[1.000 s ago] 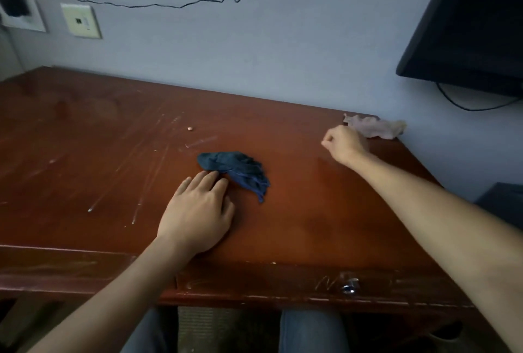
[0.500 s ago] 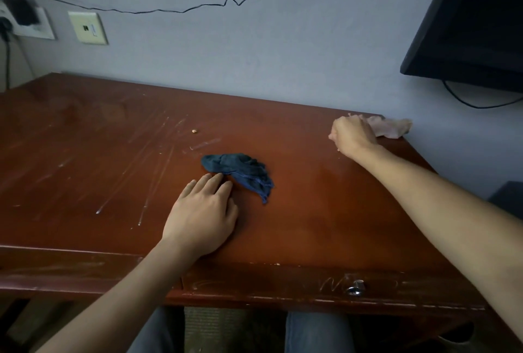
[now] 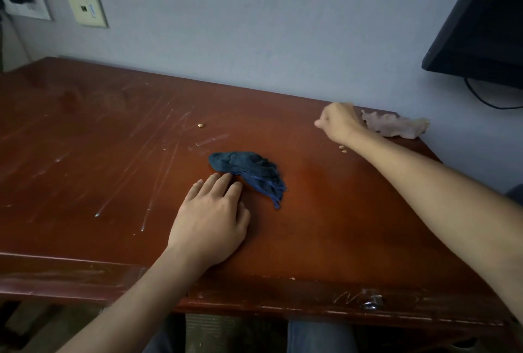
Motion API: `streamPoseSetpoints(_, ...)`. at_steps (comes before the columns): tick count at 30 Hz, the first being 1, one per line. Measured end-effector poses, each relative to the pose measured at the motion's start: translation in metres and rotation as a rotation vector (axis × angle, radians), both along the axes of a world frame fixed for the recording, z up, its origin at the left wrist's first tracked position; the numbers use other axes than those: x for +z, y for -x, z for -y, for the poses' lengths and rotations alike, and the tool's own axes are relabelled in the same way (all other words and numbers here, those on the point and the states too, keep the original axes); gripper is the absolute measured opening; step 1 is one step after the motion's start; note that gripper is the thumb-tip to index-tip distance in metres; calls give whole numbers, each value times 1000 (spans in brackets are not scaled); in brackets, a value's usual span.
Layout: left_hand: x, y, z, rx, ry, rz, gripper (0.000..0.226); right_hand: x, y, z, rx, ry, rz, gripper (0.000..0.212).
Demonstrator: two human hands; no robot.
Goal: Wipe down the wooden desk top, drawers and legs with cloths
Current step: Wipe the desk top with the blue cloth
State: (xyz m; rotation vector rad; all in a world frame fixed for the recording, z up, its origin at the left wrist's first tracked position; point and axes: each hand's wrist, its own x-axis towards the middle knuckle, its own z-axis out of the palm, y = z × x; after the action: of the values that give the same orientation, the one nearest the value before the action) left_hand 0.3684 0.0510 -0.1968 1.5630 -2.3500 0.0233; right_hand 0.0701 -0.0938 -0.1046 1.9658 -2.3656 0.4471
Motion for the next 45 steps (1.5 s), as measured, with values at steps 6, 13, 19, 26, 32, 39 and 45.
streamPoseSetpoints(6,5,1,-2,9,-16,-13,67,-3,-120,31,420,-48,20,34)
streamPoseSetpoints(13,7,-1,0,5,-15,-35,63,-24,-219,69,541,-78,-77,18)
streamPoseSetpoints(19,5,-3,2,1,1,-54,59,-35,-225,80,533,-35,-144,18)
streamPoseSetpoints(26,-3,-7,5,4,26,-28,58,-12,-126,42,370,24,-137,20)
streamPoseSetpoints(32,-4,-3,5,-5,3,27,68,-4,24,-18,-16,16,-33,19)
streamPoseSetpoints(39,1,-3,3,-24,-41,64,82,-27,74,-38,-90,-46,27,5)
streamPoseSetpoints(45,2,-1,0,-12,-47,37,82,4,42,-56,-144,264,-92,53)
